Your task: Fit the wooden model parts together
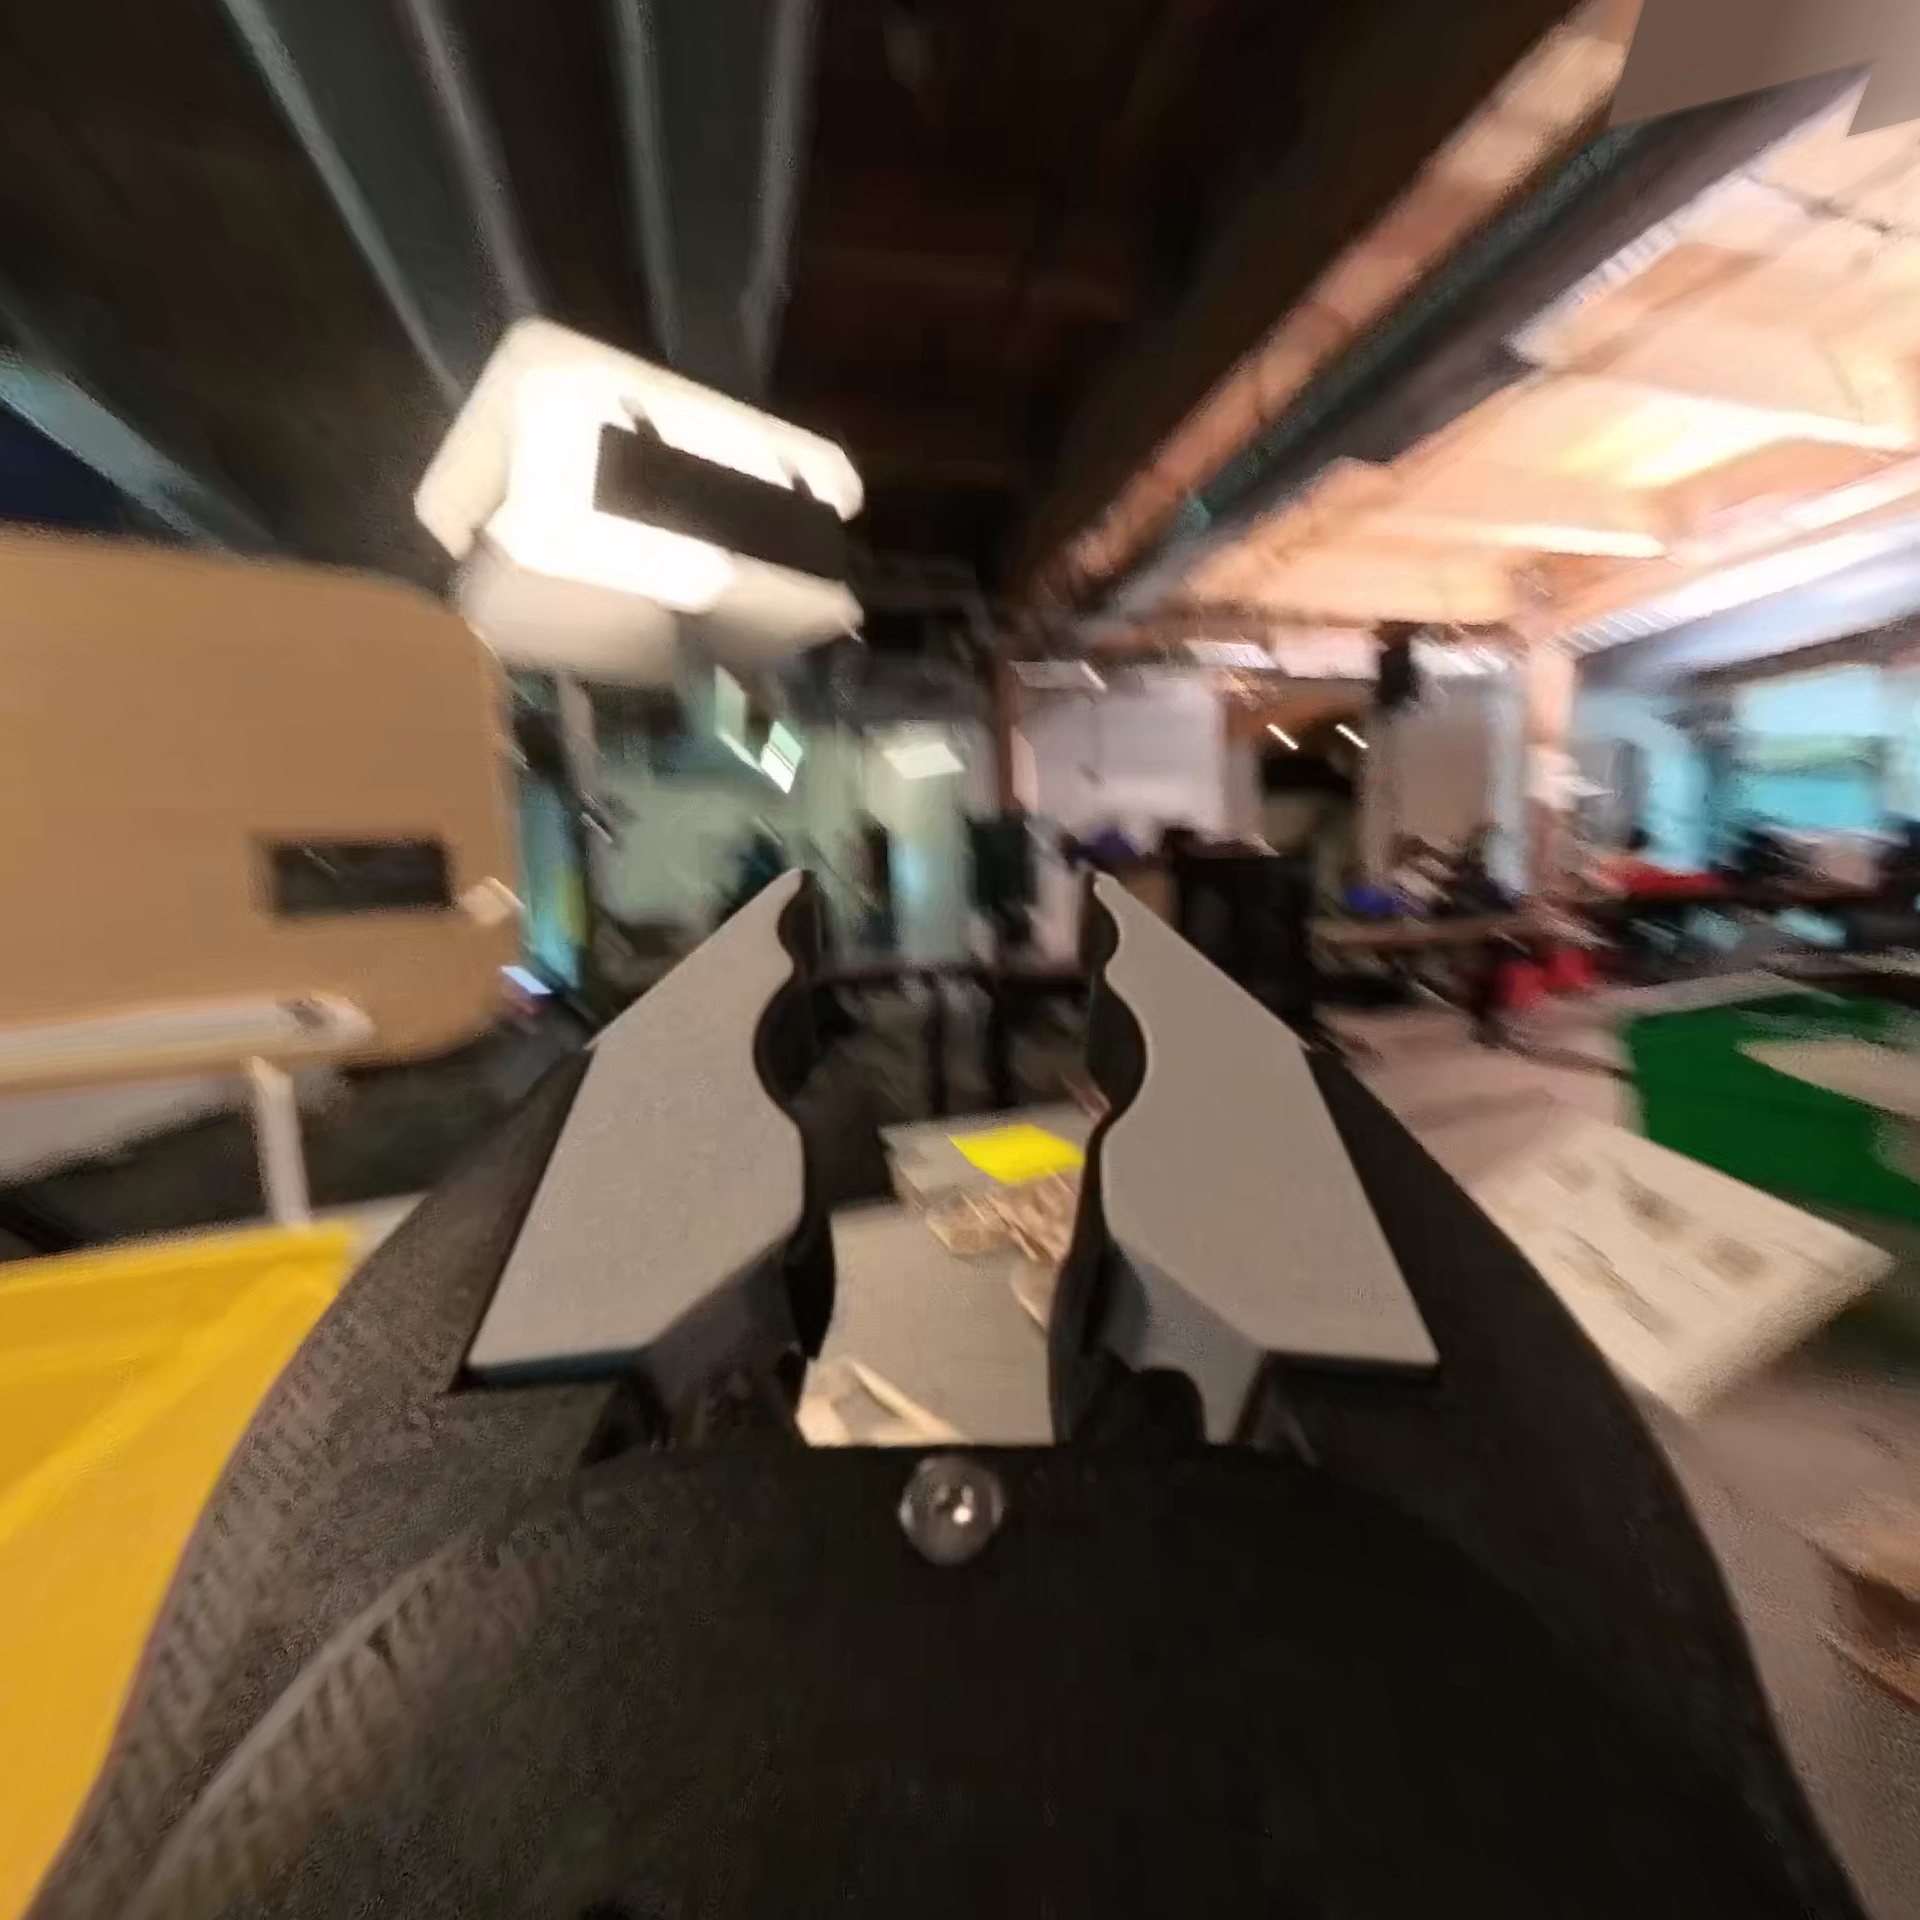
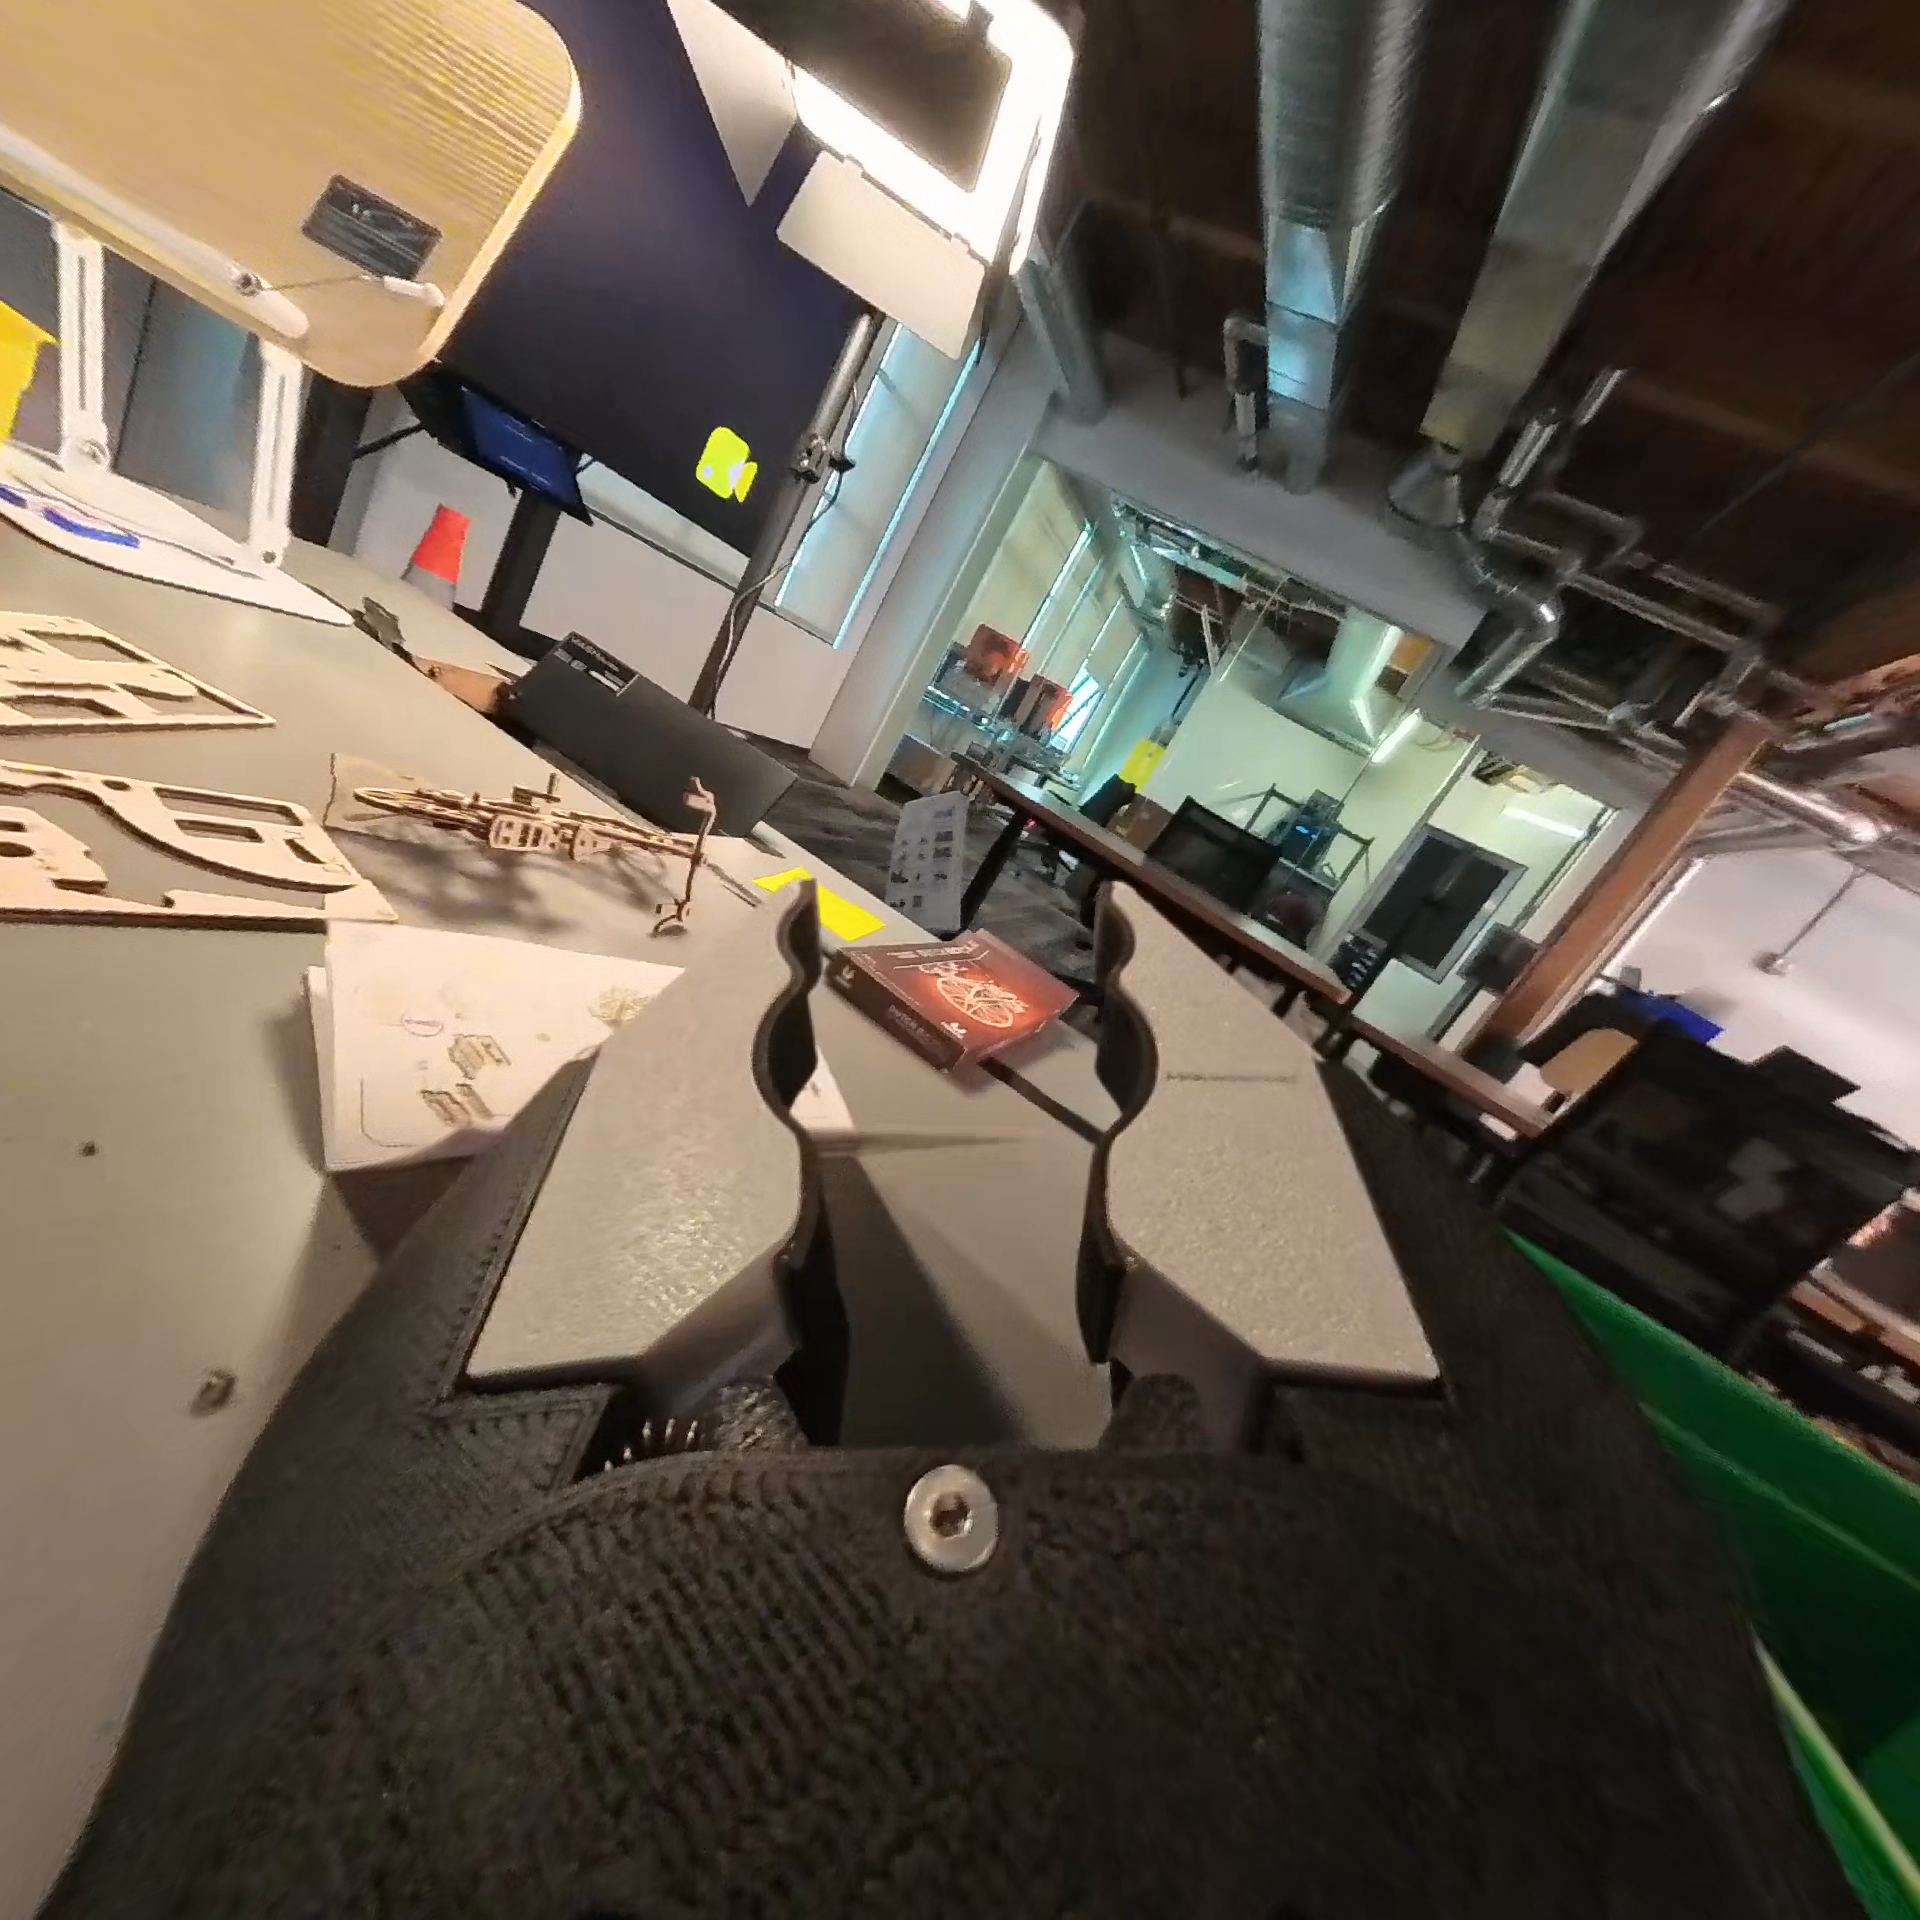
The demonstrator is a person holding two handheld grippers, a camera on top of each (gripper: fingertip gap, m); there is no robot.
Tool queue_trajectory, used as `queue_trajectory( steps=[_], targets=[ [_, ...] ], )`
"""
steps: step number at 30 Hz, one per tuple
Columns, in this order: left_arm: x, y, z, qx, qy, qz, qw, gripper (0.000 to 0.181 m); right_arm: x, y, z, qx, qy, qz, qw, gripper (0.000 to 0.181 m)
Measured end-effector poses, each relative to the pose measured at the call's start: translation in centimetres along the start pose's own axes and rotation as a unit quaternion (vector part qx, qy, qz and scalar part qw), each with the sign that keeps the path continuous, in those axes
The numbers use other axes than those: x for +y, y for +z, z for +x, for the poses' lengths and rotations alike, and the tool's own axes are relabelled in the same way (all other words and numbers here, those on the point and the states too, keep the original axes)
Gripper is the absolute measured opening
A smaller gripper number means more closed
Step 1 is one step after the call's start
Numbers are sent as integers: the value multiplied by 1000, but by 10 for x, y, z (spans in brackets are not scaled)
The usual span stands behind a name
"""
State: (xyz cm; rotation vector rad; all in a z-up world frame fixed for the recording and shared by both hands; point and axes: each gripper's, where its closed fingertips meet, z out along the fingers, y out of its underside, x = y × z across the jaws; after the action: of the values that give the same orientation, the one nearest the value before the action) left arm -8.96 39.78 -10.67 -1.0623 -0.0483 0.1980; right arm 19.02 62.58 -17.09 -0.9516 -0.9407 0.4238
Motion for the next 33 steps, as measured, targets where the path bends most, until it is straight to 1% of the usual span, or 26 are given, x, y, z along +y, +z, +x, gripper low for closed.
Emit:
queue_trajectory(
  steps=[1, 2, 3, 4, 5, 7, 9, 11, 12, 14, 15, 17, 19, 20, 21, 24, 25, 28, 31, 33],
  targets=[
    [13, -8, 11, 46, -38, -48, 997, 45, 0, -3, -1, -3, 10, -1, 1000, 52],
    [20, -19, 21, 84, -69, -82, 991, 41, 1, -6, -1, -1, 19, -4, 1000, 52],
    [23, -30, 26, 98, -90, -102, 986, 40, 0, -11, 0, 5, 23, -8, 1000, 52],
    [21, -41, 26, 90, -101, -109, 985, 44, -2, -16, 0, 12, 22, -8, 1000, 52],
    [16, -51, 24, 74, -103, -110, 986, 51, -4, -21, 0, 16, 16, -4, 1000, 52],
    [2, -71, 26, 56, -85, -109, 989, 62, -9, -28, -1, 24, 1, 3, 1000, 52],
    [-11, -90, 30, 45, -36, -119, 991, 67, -11, -30, -4, 24, -10, 4, 1000, 51],
    [-20, -109, 32, 36, 43, -135, 989, 67, -7, -30, -5, 29, -26, -12, 999, 48],
    [-20, -119, 32, 29, 91, -154, 983, 67, -5, -30, -5, 36, -38, -20, 998, 47],
    [-18, -139, 31, 17, 173, -202, 964, 66, -4, -31, -4, 51, -67, -26, 996, 44],
    [-18, -147, 33, 15, 196, -221, 955, 67, -5, -32, -5, 54, -77, -29, 995, 44],
    [-26, -160, 39, 16, 214, -227, 950, 70, -7, -32, -9, 50, -85, -29, 995, 45],
    [-34, -169, 39, -1, 206, -227, 952, 73, -10, -30, -14, 41, -94, -23, 994, 46],
    [-32, -174, 35, -14, 194, -244, 950, 75, -10, -28, -16, 38, -98, -23, 994, 46],
    [-28, -178, 31, -22, 182, -269, 946, 80, -9, -26, -17, 37, -101, -26, 994, 47],
    [-6, -191, 12, -47, 156, -356, 920, 99, -9, -18, -18, 42, -105, -32, 993, 46],
    [1, -194, 6, -55, 148, -377, 912, 102, -9, -15, -19, 43, -104, -34, 993, 47],
    [8, -186, -12, -84, 137, -381, 911, 103, -5, -11, -24, 33, -114, -44, 992, 47],
    [17, -180, -16, -79, 126, -404, 902, 107, -1, -11, -24, 35, -118, -54, 991, 47],
    [15, -175, -19, -80, 130, -398, 905, 106, 4, -11, -24, 31, -103, -60, 992, 47]
  ],
)
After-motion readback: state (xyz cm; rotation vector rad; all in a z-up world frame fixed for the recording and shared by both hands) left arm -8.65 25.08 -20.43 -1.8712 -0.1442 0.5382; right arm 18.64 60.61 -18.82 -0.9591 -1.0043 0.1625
